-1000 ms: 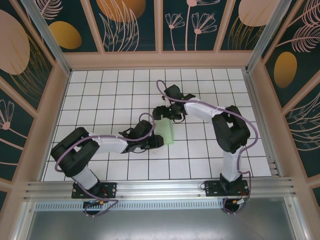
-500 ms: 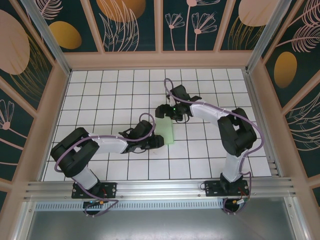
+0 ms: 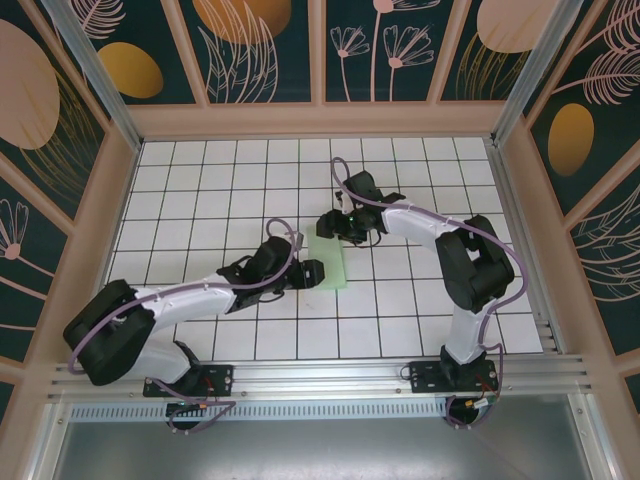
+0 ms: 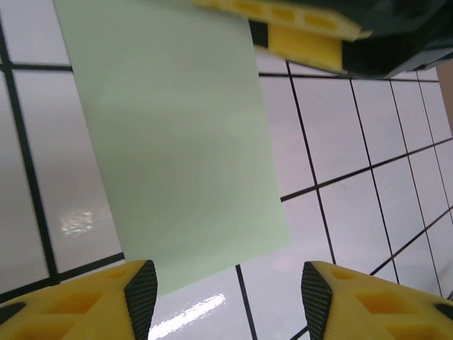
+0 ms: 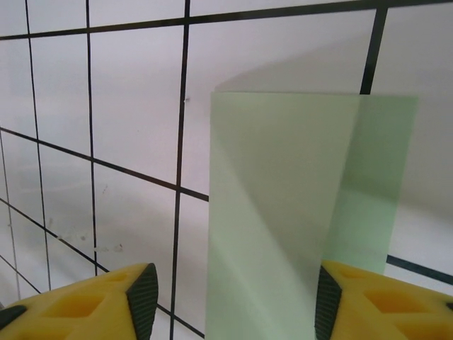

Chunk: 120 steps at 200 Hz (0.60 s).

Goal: Fold a paper plane with a square sheet of paper (fold left side to right side)
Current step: Fold the triangle a second time at the center of the table.

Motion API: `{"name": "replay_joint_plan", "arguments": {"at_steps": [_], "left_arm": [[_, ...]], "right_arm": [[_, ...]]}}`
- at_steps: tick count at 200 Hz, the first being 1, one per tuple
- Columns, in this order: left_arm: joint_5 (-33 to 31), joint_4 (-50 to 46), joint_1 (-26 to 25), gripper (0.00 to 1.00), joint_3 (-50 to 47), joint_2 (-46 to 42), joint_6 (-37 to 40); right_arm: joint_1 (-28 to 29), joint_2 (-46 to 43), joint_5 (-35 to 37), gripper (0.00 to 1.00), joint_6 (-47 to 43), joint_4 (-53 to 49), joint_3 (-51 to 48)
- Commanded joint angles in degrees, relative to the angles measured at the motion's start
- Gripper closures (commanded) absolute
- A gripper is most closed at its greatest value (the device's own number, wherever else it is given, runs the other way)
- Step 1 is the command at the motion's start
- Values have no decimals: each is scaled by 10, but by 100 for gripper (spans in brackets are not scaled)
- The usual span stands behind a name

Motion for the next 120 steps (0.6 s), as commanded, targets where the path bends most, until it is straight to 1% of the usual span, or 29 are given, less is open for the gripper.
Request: {"name": "replay_joint_plan", "arguments": {"at_steps": [1,16,49,73,103,120], "left_arm": [[-47,-37,-2,39,-11,-37,30],[-58,-49,-2,38,-14,-55,30],[-73,-66,-2,38,-17,-78,31],[-76,-69,-2,37,-16,-83,42],[-78,-72,-1,37,-15,-85,46],[-81,-73,-2,37,-15,-83,48]], "right_arm": [[-5,9,-22,42,-3,2,-15],[-5,10,-23,47,-5,0,-20],[-6,14,-18,51,-11,-2,-24],[-6,23,-30,56,-12,2,-26],[-6,26,-35,60,-12,8,-28],[-6,27,-40,65,-14,8,-28]]}}
